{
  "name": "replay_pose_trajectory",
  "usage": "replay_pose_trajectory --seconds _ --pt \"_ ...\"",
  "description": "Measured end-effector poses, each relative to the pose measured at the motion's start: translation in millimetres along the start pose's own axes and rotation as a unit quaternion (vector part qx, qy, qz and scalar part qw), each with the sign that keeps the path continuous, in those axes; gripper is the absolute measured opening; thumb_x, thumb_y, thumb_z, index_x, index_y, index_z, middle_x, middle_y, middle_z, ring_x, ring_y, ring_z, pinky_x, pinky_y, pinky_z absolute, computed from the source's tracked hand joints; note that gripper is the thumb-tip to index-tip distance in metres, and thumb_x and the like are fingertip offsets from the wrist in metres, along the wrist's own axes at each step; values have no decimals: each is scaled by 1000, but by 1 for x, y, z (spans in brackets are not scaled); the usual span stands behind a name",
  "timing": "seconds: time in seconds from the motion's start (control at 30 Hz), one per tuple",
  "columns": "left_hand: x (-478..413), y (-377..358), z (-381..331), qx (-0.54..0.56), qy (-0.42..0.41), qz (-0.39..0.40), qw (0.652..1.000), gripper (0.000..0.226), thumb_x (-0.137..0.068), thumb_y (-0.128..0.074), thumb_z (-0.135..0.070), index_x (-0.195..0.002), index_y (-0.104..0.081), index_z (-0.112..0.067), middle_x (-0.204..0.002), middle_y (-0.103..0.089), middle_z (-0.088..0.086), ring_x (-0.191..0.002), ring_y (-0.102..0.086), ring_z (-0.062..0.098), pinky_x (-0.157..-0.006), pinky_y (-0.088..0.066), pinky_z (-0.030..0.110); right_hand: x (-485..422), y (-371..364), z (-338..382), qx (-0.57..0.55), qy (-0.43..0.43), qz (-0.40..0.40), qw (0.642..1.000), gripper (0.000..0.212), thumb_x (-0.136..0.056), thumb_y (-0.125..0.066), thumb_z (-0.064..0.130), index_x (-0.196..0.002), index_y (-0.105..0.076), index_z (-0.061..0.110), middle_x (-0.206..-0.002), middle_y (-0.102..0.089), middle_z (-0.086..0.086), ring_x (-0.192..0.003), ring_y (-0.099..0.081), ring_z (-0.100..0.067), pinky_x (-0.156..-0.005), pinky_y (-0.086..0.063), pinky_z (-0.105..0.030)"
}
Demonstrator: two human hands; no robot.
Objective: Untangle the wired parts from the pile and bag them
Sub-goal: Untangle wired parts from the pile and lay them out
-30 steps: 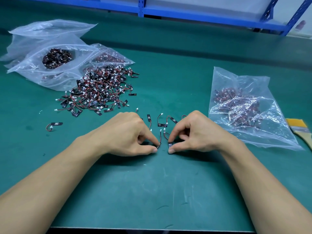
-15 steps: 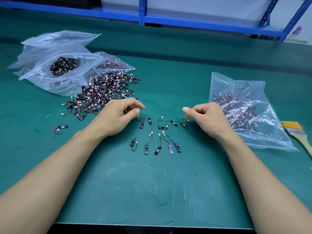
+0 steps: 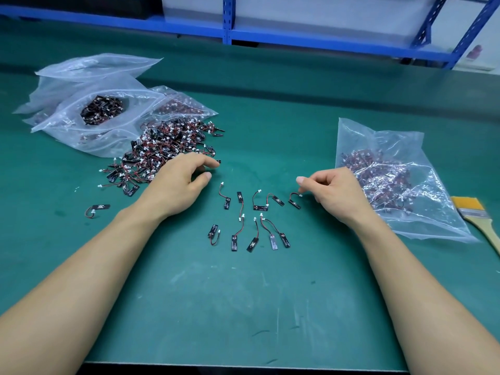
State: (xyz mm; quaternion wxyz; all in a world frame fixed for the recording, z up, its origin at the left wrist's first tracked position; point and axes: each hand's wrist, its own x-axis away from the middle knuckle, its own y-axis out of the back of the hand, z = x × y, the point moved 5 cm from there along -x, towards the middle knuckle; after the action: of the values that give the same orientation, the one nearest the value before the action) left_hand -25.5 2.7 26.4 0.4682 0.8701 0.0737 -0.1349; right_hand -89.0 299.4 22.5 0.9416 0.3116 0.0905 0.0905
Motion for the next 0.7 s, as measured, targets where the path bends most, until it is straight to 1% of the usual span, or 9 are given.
replay_pose_trajectory --seconds 0.1,0.2,0.4,0.53,0.7 --pt "-1 -1 0 -7 0 5 1000 29 -96 -59 -14 -123 -66 -22 -110 -62 -11 -108 -53 16 -92 -37 28 0 1 0 0 -3 0 1000 31 -89 -71 41 -65 -76 22 -48 -43 -1 -50 -35 -18 -53 -29 -29" --pt "0 -1 0 -6 2 10 1000 29 -96 -59 -16 -124 -65 -23 -116 -65 -7 -111 -54 16 -97 -40 31 0 1 0 2 0 -1 1000 32 -89 -70 42 -65 -76 22 -48 -44 -1 -49 -36 -17 -49 -30 -27" --pt "0 0 -1 -1 1 13 1000 28 -97 -58 -16 -123 -65 -22 -117 -65 -5 -111 -55 17 -99 -42 37 1 1 0 0 1 2 1000 30 -89 -71 43 -66 -76 23 -47 -46 2 -46 -38 -15 -45 -30 -21" --pt "1 0 -2 2 -3 12 1000 28 -97 -58 -15 -123 -66 -21 -117 -65 -5 -111 -56 17 -100 -43 38 0 0 0 -5 0 4 1000 30 -89 -71 42 -67 -76 22 -48 -46 0 -46 -38 -15 -45 -31 -22" --pt "0 -1 -2 4 -6 14 1000 27 -97 -58 -15 -122 -66 -21 -118 -65 -5 -111 -56 18 -101 -43 40 1 1 0 -5 1 3 1000 31 -89 -71 41 -66 -75 21 -47 -46 1 -44 -37 -15 -43 -30 -18"
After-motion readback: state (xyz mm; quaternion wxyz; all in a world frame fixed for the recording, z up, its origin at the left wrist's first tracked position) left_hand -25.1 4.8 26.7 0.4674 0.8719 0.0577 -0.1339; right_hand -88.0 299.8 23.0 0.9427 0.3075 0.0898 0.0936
